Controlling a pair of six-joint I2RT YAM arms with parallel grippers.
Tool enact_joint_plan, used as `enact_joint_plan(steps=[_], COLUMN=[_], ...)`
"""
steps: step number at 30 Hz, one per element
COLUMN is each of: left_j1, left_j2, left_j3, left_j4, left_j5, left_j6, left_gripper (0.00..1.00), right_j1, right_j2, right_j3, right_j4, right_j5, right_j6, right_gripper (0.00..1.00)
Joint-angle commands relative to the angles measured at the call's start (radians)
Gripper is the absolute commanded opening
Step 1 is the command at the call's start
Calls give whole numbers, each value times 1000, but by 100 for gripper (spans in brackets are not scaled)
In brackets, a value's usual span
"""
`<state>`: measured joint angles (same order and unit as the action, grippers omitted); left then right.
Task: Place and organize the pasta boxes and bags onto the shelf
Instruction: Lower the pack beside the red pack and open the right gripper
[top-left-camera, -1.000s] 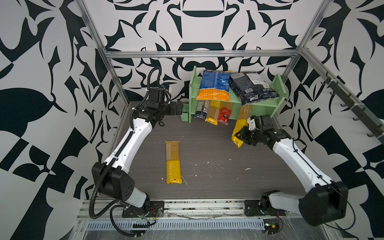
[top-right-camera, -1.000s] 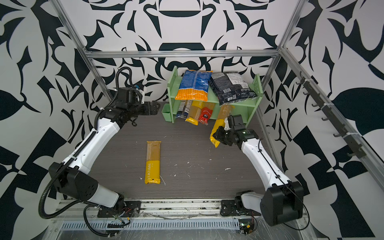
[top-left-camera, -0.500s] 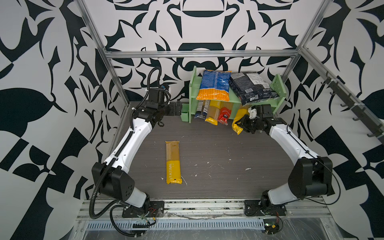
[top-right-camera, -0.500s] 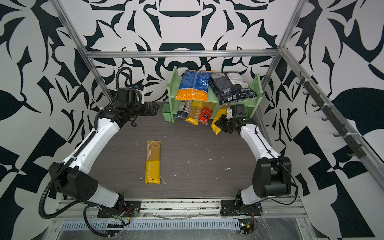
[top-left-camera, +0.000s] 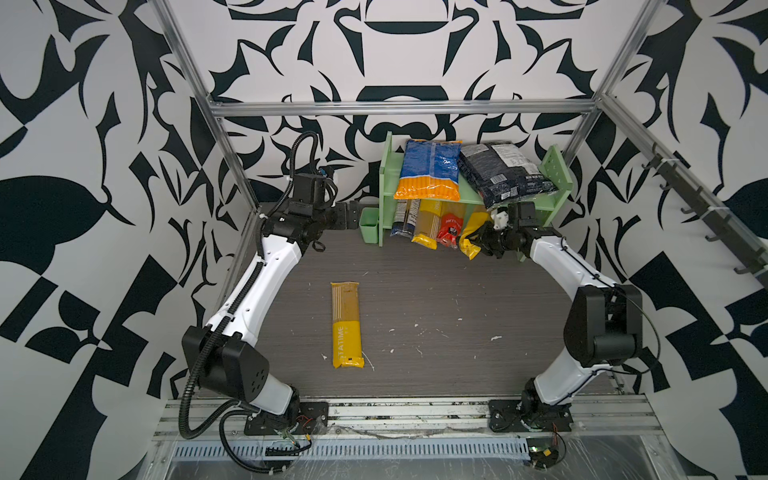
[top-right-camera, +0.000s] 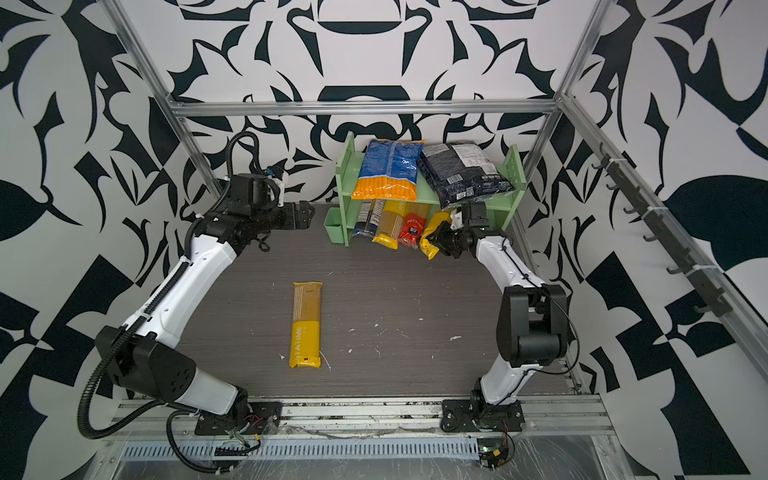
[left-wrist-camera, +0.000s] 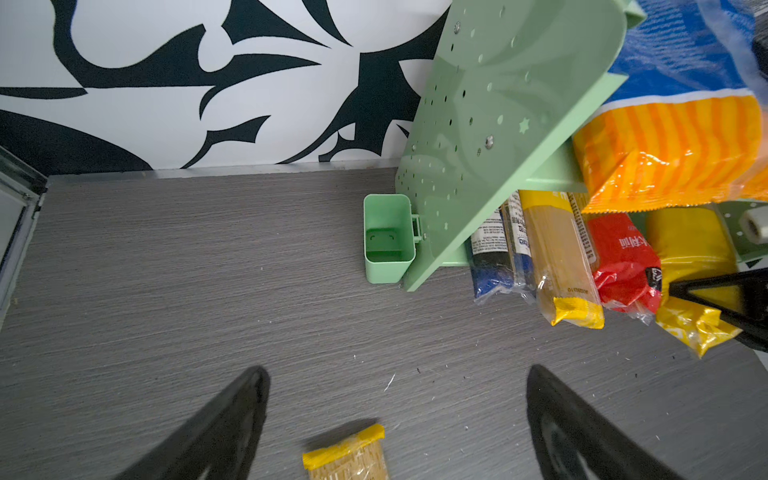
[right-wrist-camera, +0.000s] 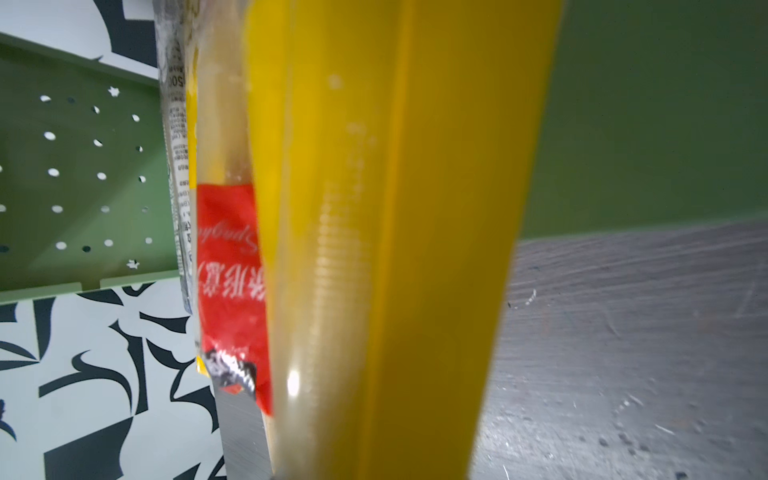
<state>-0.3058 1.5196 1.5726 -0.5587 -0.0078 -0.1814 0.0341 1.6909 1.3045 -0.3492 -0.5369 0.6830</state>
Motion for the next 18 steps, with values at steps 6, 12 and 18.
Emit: enact_joint_plan(steps=[6, 12, 18], left_j1=[15, 16, 16], left_j2=[-18, -19, -25], left_j3=[26, 35, 37], left_j4=[-13, -24, -36], left_j5=[-11, -16, -24], left_j6=[22, 27, 27], left_gripper=[99, 99, 99], right_j1=[-27, -51, -65], right_j2=[-38, 6, 30], right_j3=[13, -11, -19], right_j4=[382, 471, 482], right_j5=[-96, -135, -145], right_j6=[64, 136, 167], right_gripper=[0, 0, 34])
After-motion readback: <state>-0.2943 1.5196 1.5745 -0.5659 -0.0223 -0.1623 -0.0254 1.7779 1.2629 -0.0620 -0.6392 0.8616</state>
